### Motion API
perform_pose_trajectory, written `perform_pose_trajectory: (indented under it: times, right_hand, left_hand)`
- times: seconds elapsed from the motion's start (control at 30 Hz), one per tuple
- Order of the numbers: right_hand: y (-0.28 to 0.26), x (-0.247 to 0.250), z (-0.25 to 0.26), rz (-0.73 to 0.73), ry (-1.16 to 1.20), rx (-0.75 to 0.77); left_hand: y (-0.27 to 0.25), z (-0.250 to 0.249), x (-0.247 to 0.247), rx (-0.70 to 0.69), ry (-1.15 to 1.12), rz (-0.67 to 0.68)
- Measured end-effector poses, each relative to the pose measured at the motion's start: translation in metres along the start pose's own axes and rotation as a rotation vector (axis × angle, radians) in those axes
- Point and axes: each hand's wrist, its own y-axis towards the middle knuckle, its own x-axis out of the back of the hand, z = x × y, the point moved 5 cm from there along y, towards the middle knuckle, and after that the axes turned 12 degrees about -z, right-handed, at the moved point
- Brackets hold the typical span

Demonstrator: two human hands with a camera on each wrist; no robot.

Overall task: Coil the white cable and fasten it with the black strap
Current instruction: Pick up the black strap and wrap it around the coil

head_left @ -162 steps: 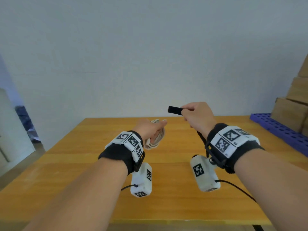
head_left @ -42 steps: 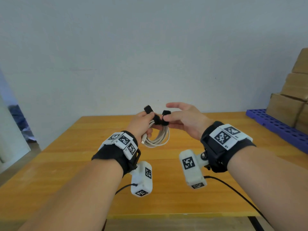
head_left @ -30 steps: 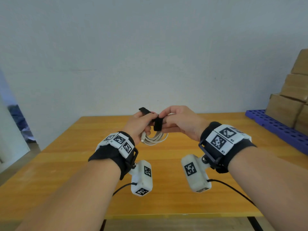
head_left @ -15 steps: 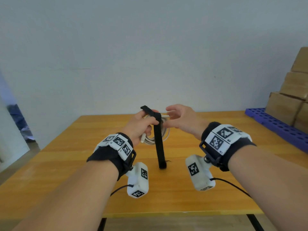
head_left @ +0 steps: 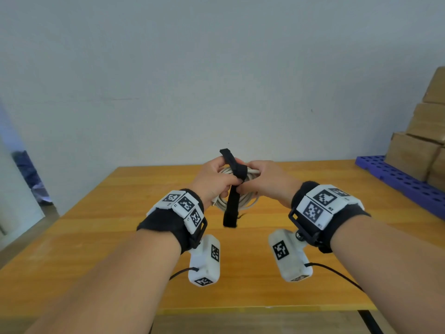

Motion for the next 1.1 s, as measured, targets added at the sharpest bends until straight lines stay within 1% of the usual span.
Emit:
perform_pose_trajectory:
  times: [0.1, 0.2, 0.37, 0.47, 0.6, 0.67, 0.7, 0.77, 0.83, 0.9, 0.97, 1.1]
  right_hand:
    - [-0.002, -0.002, -0.003, 0.049, 0.032, -0.029]
    - [-0.003, -0.002, -0.006, 0.044, 0.047, -0.047]
    - [-0.001, 0.001, -0.011, 0.032, 0.079, -0.063]
    - [-0.001, 0.001, -0.017, 0.051, 0.118, -0.100]
    - [-0.007, -0.006, -0.019, 0.170, 0.319, -0.226]
    - [-0.006, -0.006, -0.021, 0.180, 0.429, -0.292]
    - [-0.004, -0.005, -0.023, 0.154, 0.456, -0.320]
    - [0.000, -0.001, -0.025, 0.041, 0.418, -0.351]
    - [0.004, 0.005, -0.025, -0.099, 0.360, -0.333]
    - [0.007, 0.012, -0.027, -0.212, 0.356, -0.322]
    - [0.008, 0.017, -0.030, -0.266, 0.387, -0.335]
    - [0.008, 0.021, -0.033, -0.328, 0.412, -0.354]
  left_hand:
    - [0.000, 0.002, 0.002, -0.013, 0.071, -0.027]
    - [-0.001, 0.003, 0.001, 0.001, 0.114, -0.019]
    - [-0.002, 0.001, 0.000, -0.053, 0.210, -0.043]
    - [-0.001, 0.005, 0.002, -0.024, 0.217, -0.040]
    - [0.001, 0.007, 0.004, -0.007, 0.169, -0.051]
    - [-0.001, 0.008, 0.004, 0.017, 0.132, -0.023]
    - [-0.002, 0.008, 0.002, 0.033, 0.104, 0.003]
    - [-0.003, 0.010, -0.002, 0.058, 0.058, 0.061]
    - [-0.004, 0.011, -0.007, 0.069, 0.037, 0.111]
    - [-0.006, 0.012, -0.011, 0.095, 0.007, 0.159]
    - [-0.008, 0.014, -0.012, 0.131, -0.027, 0.201]
    - [-0.010, 0.014, -0.012, 0.173, -0.051, 0.250]
